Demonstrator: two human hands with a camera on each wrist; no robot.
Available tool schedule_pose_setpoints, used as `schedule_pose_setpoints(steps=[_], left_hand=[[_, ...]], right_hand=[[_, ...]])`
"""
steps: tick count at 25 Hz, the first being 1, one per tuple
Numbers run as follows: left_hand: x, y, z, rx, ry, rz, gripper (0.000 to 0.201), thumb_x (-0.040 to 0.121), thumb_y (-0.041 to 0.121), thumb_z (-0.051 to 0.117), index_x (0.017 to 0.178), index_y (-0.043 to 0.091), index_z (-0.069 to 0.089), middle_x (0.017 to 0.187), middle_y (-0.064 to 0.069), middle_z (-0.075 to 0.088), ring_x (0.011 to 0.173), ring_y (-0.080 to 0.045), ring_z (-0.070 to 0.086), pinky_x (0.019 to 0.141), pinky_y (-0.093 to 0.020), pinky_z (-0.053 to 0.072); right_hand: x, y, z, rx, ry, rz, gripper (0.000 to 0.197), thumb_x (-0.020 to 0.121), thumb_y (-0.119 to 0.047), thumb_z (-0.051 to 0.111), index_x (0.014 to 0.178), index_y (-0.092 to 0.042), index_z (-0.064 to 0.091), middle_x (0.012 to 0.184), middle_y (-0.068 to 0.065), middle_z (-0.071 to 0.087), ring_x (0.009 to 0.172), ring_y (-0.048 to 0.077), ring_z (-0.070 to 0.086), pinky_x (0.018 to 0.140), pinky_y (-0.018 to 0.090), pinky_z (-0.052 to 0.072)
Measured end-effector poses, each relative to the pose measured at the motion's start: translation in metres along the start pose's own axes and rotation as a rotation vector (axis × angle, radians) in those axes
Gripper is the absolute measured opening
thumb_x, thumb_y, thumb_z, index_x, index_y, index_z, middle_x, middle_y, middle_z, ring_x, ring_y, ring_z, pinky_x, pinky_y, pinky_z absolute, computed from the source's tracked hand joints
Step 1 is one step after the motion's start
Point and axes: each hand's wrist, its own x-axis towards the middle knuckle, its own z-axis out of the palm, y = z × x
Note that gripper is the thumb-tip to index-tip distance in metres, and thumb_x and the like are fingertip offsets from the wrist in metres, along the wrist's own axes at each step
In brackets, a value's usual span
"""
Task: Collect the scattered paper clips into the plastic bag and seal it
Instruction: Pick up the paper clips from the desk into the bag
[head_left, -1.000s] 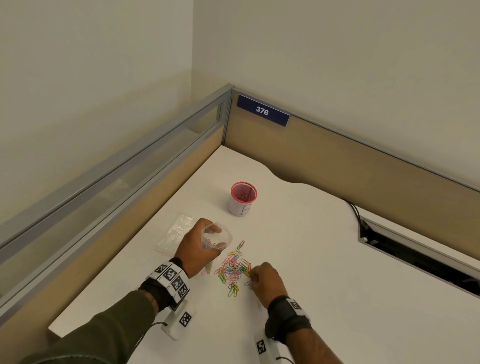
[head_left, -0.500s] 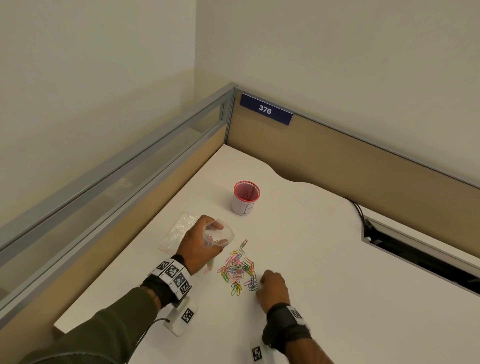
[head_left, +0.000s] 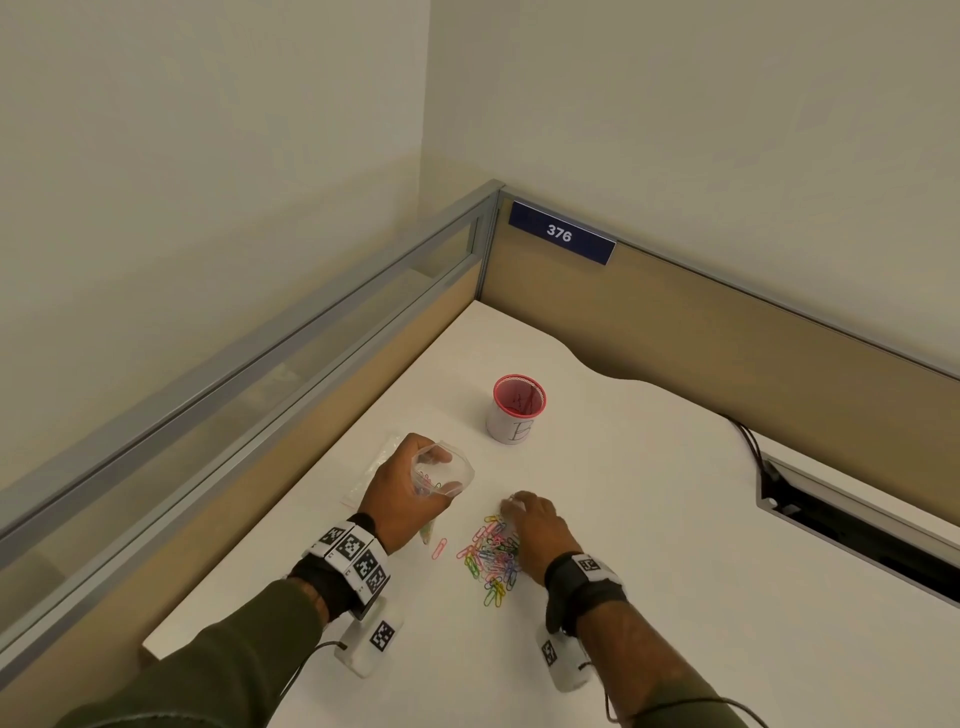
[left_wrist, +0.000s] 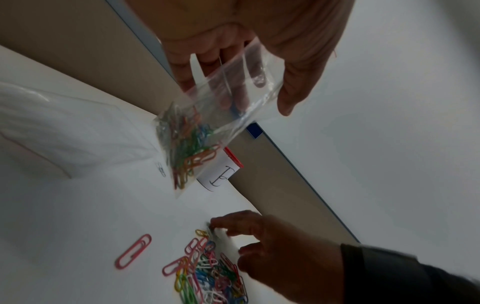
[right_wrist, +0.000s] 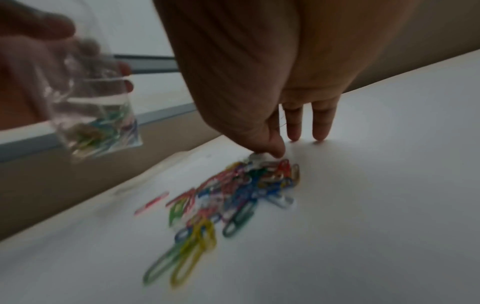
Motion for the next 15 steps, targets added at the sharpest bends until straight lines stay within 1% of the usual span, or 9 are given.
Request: schedule_pose_setpoints(steps=[2,4,6,7,8,9,11,13,15], left_hand=[[0.0,-0.003,-0.003,-0.002,0.007,-0.001,0.042,0.077,0.02,0.081,0.108,0.024,0.054,0.116,0.007,0.063,0.117,-0.012,0.059,0.096,-0.036,0.055],[0.001,-0.005,-0.003,-0.008,0.014,-0.005,0.041,0.077,0.019,0.081,0.108,0.023,0.055,0.115,0.006,0.063,0.117,-0.014,0.059,0.097,-0.034,0.054],[0.001,-0.005,0.0,-0.007,0.015,-0.011,0.041,0.077,0.016,0.081,0.109,0.021,0.055,0.115,0.004,0.063,0.116,-0.015,0.059,0.095,-0.031,0.053],[0.0,-0.004,0.002,-0.008,0.011,-0.014,0.041,0.078,0.016,0.081,0.109,0.02,0.055,0.116,0.004,0.063,0.116,-0.015,0.059,0.095,-0.03,0.053],[-0.001,-0.003,0.004,-0.012,0.003,-0.016,0.041,0.078,0.016,0.081,0.109,0.02,0.054,0.116,0.003,0.062,0.116,-0.015,0.059,0.094,-0.031,0.054],[-0.001,-0.003,0.006,-0.016,-0.006,-0.012,0.041,0.078,0.016,0.081,0.109,0.02,0.054,0.116,0.004,0.062,0.116,-0.014,0.059,0.094,-0.032,0.055],[-0.002,-0.004,0.009,-0.01,-0.018,-0.001,0.04,0.078,0.016,0.081,0.109,0.021,0.054,0.115,0.005,0.062,0.116,-0.013,0.059,0.091,-0.029,0.055],[-0.003,-0.002,0.011,0.007,-0.013,0.011,0.041,0.078,0.015,0.081,0.109,0.02,0.055,0.115,0.005,0.063,0.115,-0.013,0.059,0.089,-0.023,0.052],[-0.002,-0.001,0.012,0.01,-0.007,0.015,0.041,0.077,0.015,0.081,0.109,0.019,0.055,0.115,0.004,0.063,0.115,-0.013,0.059,0.088,-0.021,0.051]], right_hand=[[-0.009,0.0,0.008,-0.026,0.029,-0.065,0.062,0.084,-0.001,0.055,0.141,-0.019,0.037,0.15,0.005,0.03,0.138,0.027,0.028,0.112,0.038,0.034],[-0.02,0.001,0.013,-0.047,0.035,-0.094,0.053,0.087,-0.002,0.051,0.137,-0.018,0.043,0.143,0.006,0.038,0.132,0.026,0.035,0.107,0.035,0.039],[-0.032,0.003,0.013,-0.03,0.036,-0.073,0.045,0.091,-0.009,0.049,0.134,-0.02,0.047,0.136,0.004,0.043,0.125,0.024,0.042,0.101,0.034,0.044],[-0.038,0.004,0.013,-0.006,0.044,-0.045,0.044,0.091,-0.017,0.051,0.135,-0.022,0.046,0.135,0.003,0.044,0.122,0.023,0.044,0.097,0.035,0.046],[-0.043,0.006,0.013,0.016,0.043,-0.02,0.049,0.09,-0.028,0.056,0.136,-0.024,0.043,0.136,0.002,0.042,0.122,0.023,0.043,0.095,0.036,0.048],[-0.047,0.007,0.013,0.035,0.025,-0.002,0.06,0.084,-0.039,0.062,0.139,-0.026,0.039,0.137,0.001,0.04,0.124,0.023,0.041,0.094,0.038,0.048],[-0.048,0.005,0.015,0.025,-0.026,0.015,0.081,0.073,-0.049,0.07,0.141,-0.031,0.031,0.139,0.0,0.036,0.127,0.024,0.037,0.095,0.041,0.048],[-0.042,-0.004,0.019,-0.019,-0.029,0.007,0.076,0.075,-0.045,0.071,0.14,-0.032,0.033,0.134,0.003,0.039,0.123,0.026,0.038,0.092,0.042,0.05],[-0.034,-0.014,0.022,-0.066,0.028,-0.007,0.053,0.085,-0.034,0.062,0.133,-0.027,0.042,0.126,0.005,0.044,0.117,0.027,0.043,0.086,0.041,0.051]])
